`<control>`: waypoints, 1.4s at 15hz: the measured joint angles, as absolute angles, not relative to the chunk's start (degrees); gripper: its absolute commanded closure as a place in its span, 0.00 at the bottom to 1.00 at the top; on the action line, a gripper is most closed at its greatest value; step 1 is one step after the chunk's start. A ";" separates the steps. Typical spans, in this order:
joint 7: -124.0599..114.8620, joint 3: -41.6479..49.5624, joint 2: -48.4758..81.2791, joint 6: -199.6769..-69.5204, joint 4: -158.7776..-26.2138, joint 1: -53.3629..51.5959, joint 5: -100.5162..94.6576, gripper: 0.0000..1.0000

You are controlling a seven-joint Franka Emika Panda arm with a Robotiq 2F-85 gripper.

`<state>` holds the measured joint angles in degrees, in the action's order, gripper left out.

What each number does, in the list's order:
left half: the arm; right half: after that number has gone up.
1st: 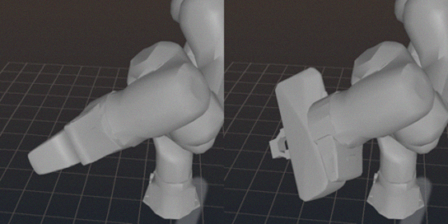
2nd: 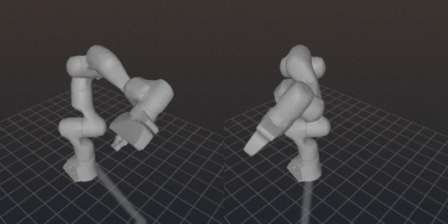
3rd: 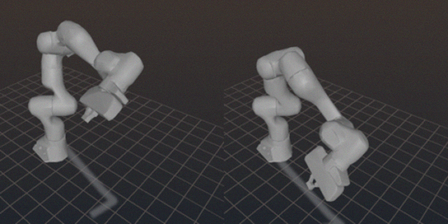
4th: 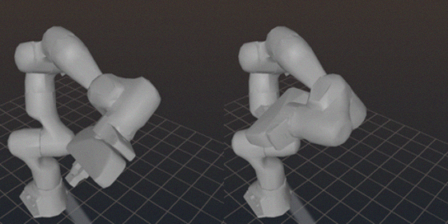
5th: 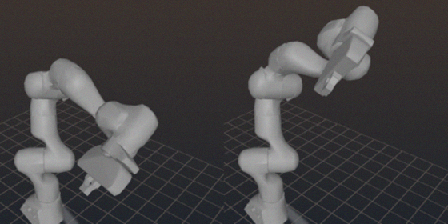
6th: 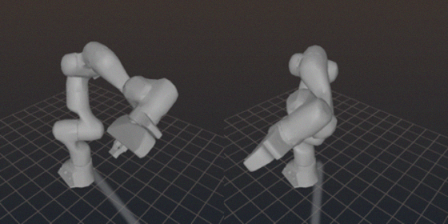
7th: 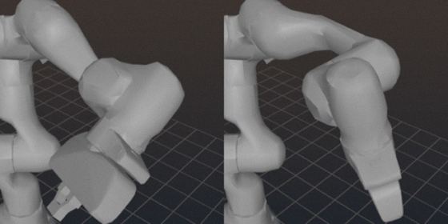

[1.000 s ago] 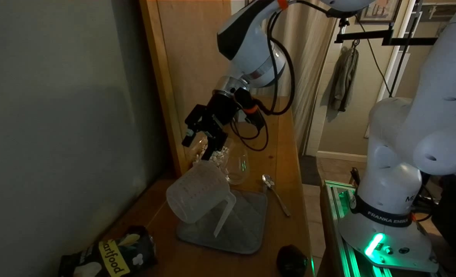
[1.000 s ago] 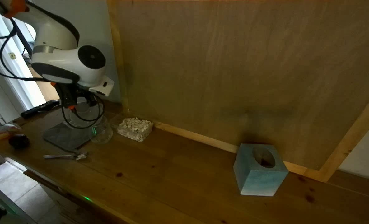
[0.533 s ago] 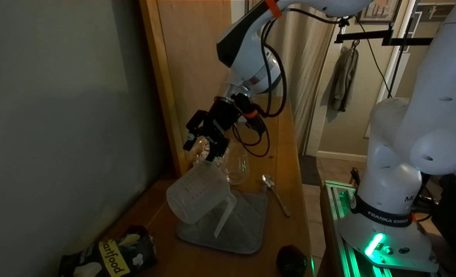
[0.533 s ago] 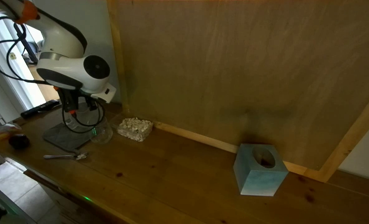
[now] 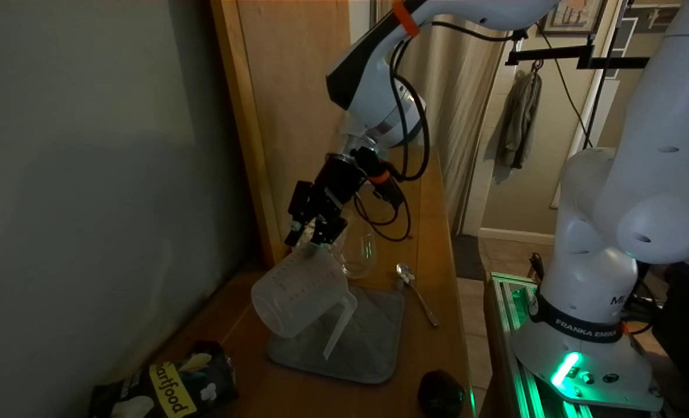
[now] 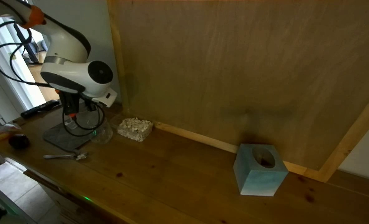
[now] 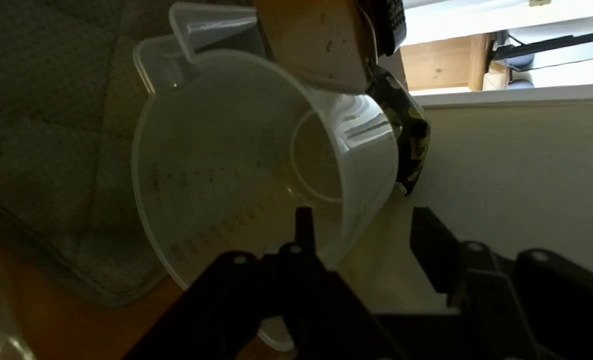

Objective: Turn the plastic jar over

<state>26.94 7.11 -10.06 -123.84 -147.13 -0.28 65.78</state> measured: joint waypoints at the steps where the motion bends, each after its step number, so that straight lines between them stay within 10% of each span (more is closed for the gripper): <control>1: 26.86 7.07 -10.02 -123.73 -147.13 -0.17 65.77 0.84; 4: 26.38 6.83 -10.00 -123.63 -147.13 0.11 65.69 0.99; 21: -4.91 -5.36 -12.19 -118.65 -137.84 -2.07 31.59 0.99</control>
